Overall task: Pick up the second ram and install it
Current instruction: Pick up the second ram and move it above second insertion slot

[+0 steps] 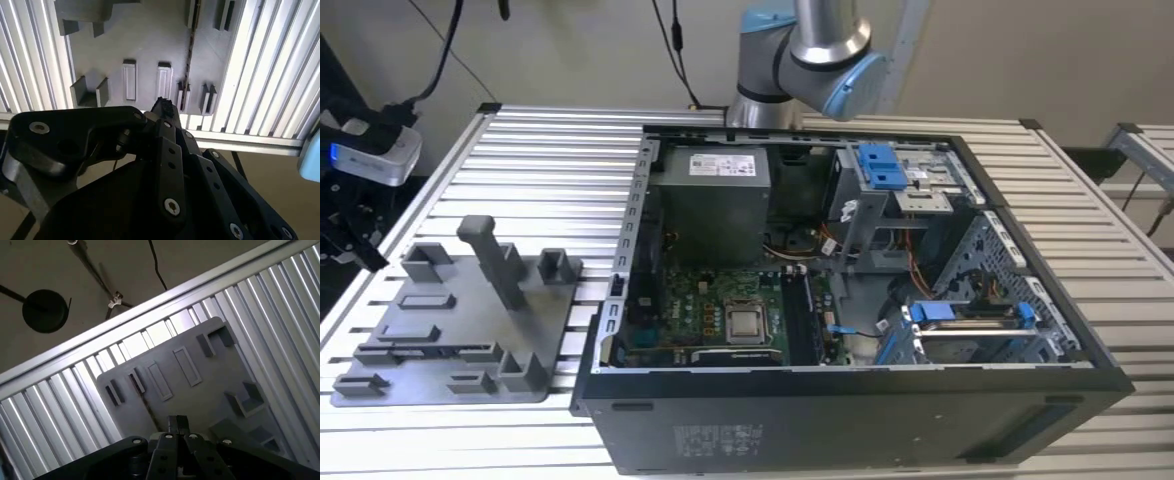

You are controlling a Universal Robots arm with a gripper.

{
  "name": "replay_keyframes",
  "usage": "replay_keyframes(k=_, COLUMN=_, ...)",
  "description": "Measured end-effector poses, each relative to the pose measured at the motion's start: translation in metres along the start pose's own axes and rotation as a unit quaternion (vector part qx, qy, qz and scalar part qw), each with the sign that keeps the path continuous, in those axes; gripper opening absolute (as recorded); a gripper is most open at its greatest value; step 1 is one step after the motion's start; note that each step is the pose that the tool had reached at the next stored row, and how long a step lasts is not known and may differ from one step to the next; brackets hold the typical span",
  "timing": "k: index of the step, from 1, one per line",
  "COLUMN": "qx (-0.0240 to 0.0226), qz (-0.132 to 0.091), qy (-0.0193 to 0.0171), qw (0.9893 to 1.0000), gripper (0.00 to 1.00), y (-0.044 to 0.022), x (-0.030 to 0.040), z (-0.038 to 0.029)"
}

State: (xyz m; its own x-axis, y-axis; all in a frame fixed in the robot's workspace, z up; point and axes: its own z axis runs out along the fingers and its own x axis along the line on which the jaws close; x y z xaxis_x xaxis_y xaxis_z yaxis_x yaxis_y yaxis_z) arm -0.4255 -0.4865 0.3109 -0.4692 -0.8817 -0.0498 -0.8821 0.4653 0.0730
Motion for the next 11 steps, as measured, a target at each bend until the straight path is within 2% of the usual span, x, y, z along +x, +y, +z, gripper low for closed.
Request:
replay_keyframes(k=1, qx=-0.0001, qz=0.000, qy=-0.0002, qw=1.0000, gripper=0.11, y=0.0000, x=0.0000, z=0.0000)
replay_keyframes(k=4, qx=-0.0059, qz=-0.013, qy=-0.0090, qw=0.9999, gripper=0.11, y=-0.0001, x=0.0001, z=0.0010)
replay_keyframes(k=6, qx=-0.0082, qz=-0.025, qy=-0.0112, qw=0.9996, gripper=0.11, y=0.0000, x=0.0001, z=0.0021)
replay_keyframes(k=8, qx=-0.0091, qz=-0.039, qy=-0.0101, qw=0.9991, gripper=0.11, y=0.0000, x=0.0001, z=0.0025)
replay_keyframes(k=11, qx=-0.0104, qz=-0.066, qy=-0.0082, qw=0.9977, gripper=0.11, y=-0.0001, x=0.0002, z=0.0031)
